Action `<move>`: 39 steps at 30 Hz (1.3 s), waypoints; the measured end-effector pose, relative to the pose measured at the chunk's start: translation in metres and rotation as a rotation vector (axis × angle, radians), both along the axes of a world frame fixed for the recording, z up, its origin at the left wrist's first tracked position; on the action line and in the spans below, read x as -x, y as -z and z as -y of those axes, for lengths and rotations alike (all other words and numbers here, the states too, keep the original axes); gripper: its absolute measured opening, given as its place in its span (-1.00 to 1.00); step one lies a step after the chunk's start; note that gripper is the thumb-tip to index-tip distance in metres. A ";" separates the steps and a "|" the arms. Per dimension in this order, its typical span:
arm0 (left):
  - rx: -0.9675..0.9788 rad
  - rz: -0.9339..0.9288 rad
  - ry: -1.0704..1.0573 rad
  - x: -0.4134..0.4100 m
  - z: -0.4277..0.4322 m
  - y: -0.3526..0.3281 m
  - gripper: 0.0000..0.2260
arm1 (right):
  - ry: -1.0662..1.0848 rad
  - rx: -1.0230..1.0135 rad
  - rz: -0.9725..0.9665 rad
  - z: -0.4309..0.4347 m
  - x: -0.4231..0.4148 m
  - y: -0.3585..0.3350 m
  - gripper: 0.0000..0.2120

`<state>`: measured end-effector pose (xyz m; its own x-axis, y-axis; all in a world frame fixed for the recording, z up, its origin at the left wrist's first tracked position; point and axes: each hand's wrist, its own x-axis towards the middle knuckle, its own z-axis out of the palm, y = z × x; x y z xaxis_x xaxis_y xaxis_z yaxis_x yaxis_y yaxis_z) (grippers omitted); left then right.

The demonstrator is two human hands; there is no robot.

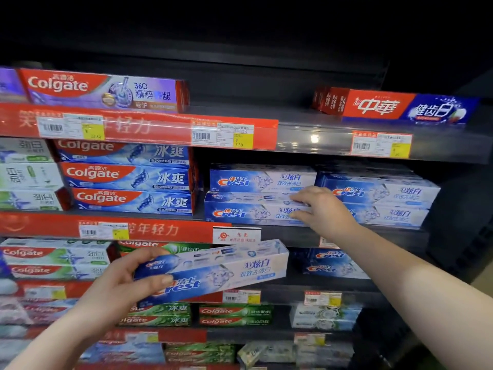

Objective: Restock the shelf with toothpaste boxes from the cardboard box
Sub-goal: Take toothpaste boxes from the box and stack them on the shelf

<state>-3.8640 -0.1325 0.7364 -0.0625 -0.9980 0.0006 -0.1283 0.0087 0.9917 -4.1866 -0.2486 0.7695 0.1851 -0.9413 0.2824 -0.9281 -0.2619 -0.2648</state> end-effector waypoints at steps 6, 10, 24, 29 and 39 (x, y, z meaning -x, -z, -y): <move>0.054 0.005 -0.023 0.007 0.020 -0.022 -0.67 | 0.000 0.065 0.090 -0.010 0.012 -0.009 -0.60; 0.160 0.048 0.017 0.029 0.050 -0.047 -0.77 | 0.062 0.103 0.091 -0.026 0.039 -0.017 -0.65; 0.177 0.193 0.158 0.062 0.139 -0.062 -0.71 | 0.123 0.111 0.079 -0.057 0.073 -0.020 -0.72; 0.232 0.305 0.071 0.065 0.138 -0.062 -0.66 | 0.122 0.080 0.075 -0.052 0.066 -0.017 -0.71; 0.460 0.590 -0.262 0.076 0.128 -0.044 -0.65 | 0.173 -0.131 0.177 -0.032 0.037 -0.014 -0.51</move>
